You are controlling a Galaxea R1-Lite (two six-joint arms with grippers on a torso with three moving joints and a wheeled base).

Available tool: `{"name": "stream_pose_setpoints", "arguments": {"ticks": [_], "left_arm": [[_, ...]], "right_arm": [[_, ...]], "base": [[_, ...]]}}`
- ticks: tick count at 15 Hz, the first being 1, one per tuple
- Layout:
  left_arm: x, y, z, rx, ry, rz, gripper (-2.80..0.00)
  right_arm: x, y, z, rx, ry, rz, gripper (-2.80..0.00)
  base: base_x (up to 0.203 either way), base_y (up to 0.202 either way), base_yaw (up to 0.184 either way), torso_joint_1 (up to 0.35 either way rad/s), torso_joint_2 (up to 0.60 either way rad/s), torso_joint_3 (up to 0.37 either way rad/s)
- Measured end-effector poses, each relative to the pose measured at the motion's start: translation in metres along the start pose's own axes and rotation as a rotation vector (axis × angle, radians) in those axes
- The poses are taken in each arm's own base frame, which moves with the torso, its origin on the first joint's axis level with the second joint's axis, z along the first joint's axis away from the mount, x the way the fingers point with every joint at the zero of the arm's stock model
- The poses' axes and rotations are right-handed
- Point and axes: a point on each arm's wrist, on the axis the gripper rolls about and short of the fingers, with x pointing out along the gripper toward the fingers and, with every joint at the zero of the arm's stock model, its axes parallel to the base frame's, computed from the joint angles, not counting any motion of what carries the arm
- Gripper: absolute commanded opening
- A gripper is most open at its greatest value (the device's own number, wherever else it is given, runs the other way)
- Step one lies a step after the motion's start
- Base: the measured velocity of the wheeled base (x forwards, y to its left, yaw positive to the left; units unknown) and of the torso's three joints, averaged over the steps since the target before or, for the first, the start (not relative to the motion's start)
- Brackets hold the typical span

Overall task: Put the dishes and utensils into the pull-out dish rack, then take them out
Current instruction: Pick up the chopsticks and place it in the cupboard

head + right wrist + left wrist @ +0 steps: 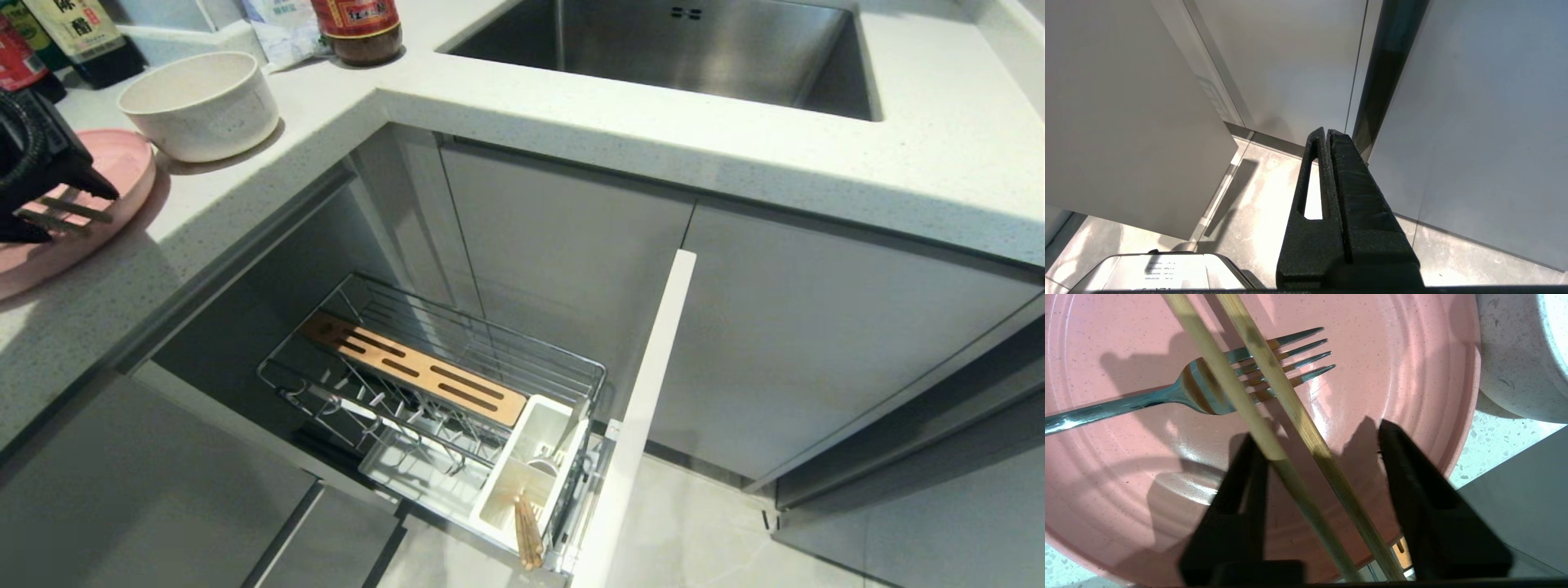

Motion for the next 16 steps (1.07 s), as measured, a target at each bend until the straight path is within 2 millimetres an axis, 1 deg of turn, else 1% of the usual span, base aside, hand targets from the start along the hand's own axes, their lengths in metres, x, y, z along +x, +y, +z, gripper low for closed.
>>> {"name": "stream_pose_setpoints", "arguments": {"ticks": [7, 9, 11, 13, 16], "left_arm": [[-0.002, 0.001, 0.001, -0.001, -0.005, -0.003, -2.80], [-0.007, 0.001, 0.003, -0.015, -0.031, -0.019, -2.80], [-0.019, 0.005, 0.008, -0.040, -0.082, -0.041, -2.80], [-0.034, 0.011, 0.013, -0.072, -0.144, -0.076, -2.80], [-0.069, 0.019, 0.017, -0.120, -0.227, -0.208, -2.80]], "right_arm": [[0.000, 0.000, 0.000, 0.000, 0.000, 0.000, -2.80], [0.000, 0.000, 0.000, 0.000, 0.000, 0.000, -2.80], [0.000, 0.000, 0.000, 0.000, 0.000, 0.000, -2.80], [0.000, 0.000, 0.000, 0.000, 0.000, 0.000, -2.80], [0.000, 0.000, 0.000, 0.000, 0.000, 0.000, -2.80]], "base": [[0.000, 0.000, 0.000, 0.000, 0.00, 0.000], [0.000, 0.000, 0.000, 0.000, 0.00, 0.000], [0.000, 0.000, 0.000, 0.000, 0.00, 0.000], [0.000, 0.000, 0.000, 0.000, 0.00, 0.000], [0.000, 0.000, 0.000, 0.000, 0.00, 0.000]]}}
